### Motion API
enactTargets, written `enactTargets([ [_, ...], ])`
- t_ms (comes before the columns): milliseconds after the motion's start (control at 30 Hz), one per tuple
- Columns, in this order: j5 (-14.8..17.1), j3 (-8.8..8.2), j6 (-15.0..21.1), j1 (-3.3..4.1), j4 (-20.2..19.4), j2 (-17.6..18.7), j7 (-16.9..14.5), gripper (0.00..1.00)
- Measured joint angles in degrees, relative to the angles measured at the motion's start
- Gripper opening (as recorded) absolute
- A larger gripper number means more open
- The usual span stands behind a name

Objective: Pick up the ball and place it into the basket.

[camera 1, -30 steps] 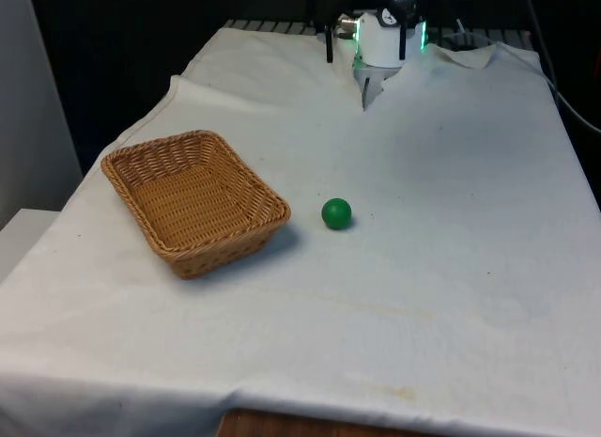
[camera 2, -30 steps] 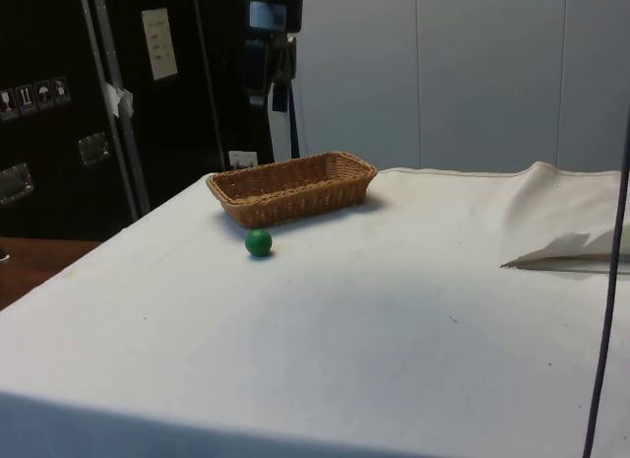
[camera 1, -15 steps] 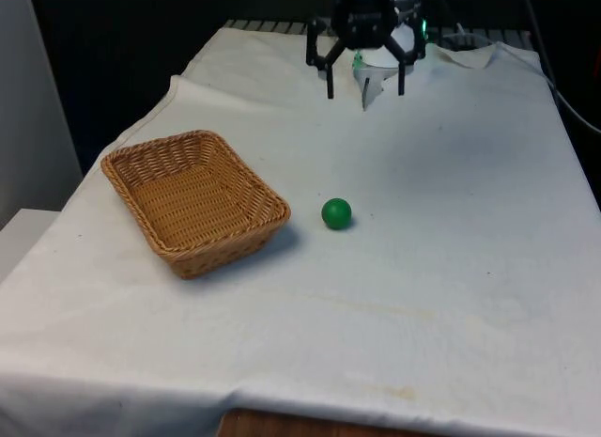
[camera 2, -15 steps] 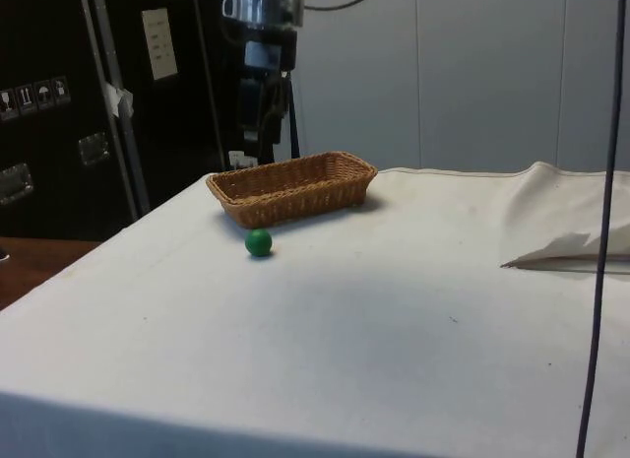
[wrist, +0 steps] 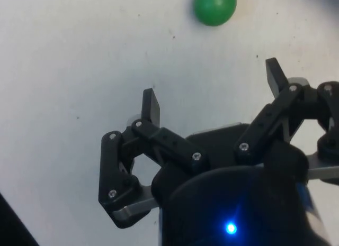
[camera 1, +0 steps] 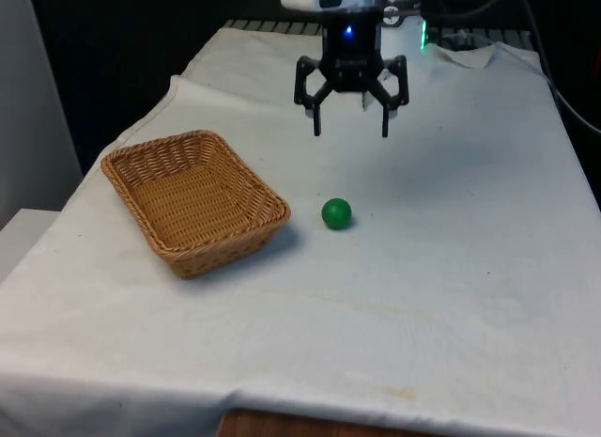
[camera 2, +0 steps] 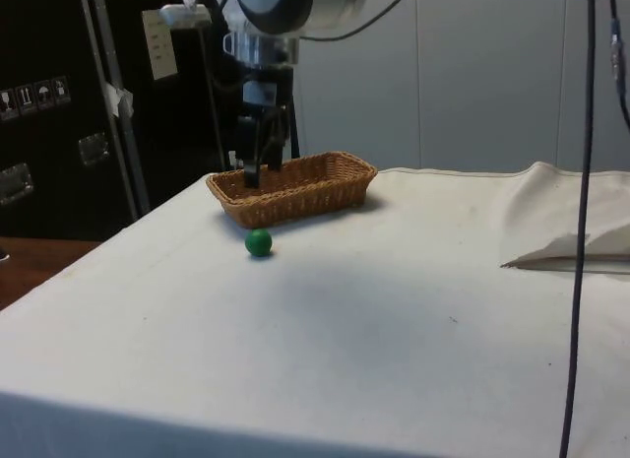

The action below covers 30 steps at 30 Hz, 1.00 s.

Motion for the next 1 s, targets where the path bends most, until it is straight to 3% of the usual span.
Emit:
enactTargets([
  [1000, 6.3, 2.41, 10.1, -0.17, 5.4, 16.7, -0.2, 1.0],
])
